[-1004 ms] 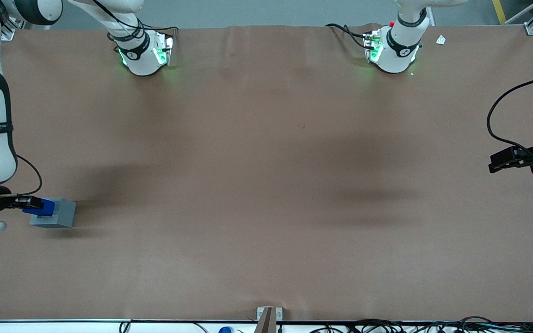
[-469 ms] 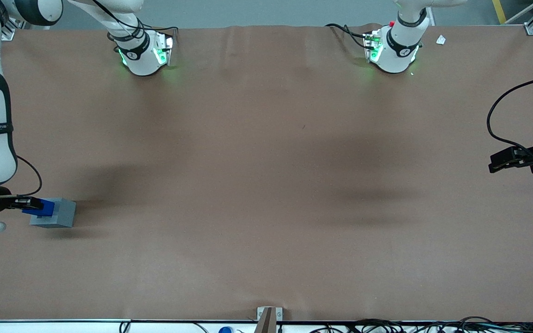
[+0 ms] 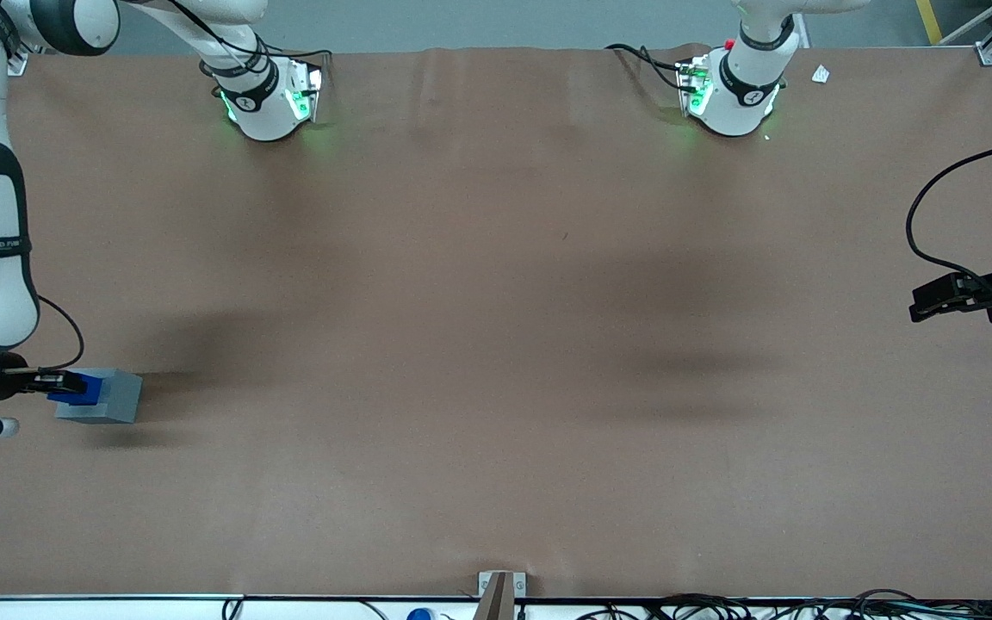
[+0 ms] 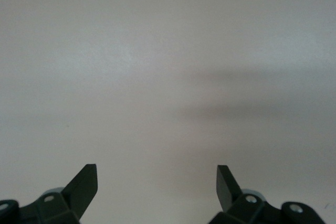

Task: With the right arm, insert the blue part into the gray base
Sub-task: 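Lower the blue block into the gray base's recess, then open the right gripper to release the blue block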

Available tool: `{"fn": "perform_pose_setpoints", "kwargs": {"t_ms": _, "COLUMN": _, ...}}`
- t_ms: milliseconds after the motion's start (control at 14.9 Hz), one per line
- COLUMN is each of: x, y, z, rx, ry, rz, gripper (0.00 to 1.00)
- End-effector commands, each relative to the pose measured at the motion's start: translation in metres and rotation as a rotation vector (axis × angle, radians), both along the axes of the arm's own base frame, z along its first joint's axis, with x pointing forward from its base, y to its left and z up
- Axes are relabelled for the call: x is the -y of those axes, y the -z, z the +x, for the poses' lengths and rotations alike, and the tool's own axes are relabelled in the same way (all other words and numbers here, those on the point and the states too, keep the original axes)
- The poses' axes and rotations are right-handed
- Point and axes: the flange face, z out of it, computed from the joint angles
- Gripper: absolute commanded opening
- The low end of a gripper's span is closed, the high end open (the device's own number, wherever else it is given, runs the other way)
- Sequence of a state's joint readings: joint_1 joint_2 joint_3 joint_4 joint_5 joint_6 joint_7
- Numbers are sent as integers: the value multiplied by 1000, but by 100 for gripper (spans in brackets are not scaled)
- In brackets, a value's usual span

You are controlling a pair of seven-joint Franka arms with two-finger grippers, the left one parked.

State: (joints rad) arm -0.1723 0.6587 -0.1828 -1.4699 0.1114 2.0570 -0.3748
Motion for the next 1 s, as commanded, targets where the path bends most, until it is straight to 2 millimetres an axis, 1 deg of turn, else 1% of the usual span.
{"fn": "perform_pose_setpoints", "kwargs": {"t_ms": 0, "x": -10, "y": 6, "z": 7, "rx": -7, "ry": -8, "rz": 5, "gripper": 0}}
{"fn": "perform_pose_setpoints", "kwargs": {"t_ms": 67, "x": -10, "y": 6, "z": 7, "rx": -9, "ry": -12, "rz": 1, "gripper": 0}}
{"fn": "perform_pose_setpoints", "kwargs": {"t_ms": 134, "x": -9, "y": 6, "z": 6, "rx": -13, "ry": -17, "rz": -8, "gripper": 5}}
{"fn": "perform_pose_setpoints", "kwargs": {"t_ms": 201, "x": -9, "y": 6, "z": 6, "rx": -14, "ry": -21, "rz": -12, "gripper": 27}}
{"fn": "perform_pose_setpoints", "kwargs": {"t_ms": 268, "x": -9, "y": 7, "z": 6, "rx": -16, "ry": -18, "rz": -12, "gripper": 61}}
{"fn": "perform_pose_setpoints", "kwargs": {"t_ms": 335, "x": -7, "y": 6, "z": 6, "rx": -13, "ry": -15, "rz": -10, "gripper": 93}}
{"fn": "perform_pose_setpoints", "kwargs": {"t_ms": 402, "x": -3, "y": 5, "z": 4, "rx": -11, "ry": -14, "rz": -8, "gripper": 100}}
{"fn": "perform_pose_setpoints", "kwargs": {"t_ms": 603, "x": -4, "y": -4, "z": 5, "rx": -6, "ry": -9, "rz": -8, "gripper": 100}}
{"fn": "perform_pose_setpoints", "kwargs": {"t_ms": 670, "x": -6, "y": -11, "z": 5, "rx": 1, "ry": -9, "rz": -10, "gripper": 100}}
{"fn": "perform_pose_setpoints", "kwargs": {"t_ms": 804, "x": -7, "y": -30, "z": 4, "rx": 14, "ry": 6, "rz": -2, "gripper": 100}}
{"fn": "perform_pose_setpoints", "kwargs": {"t_ms": 938, "x": -11, "y": -57, "z": -2, "rx": 1, "ry": 10, "rz": 16, "gripper": 100}}
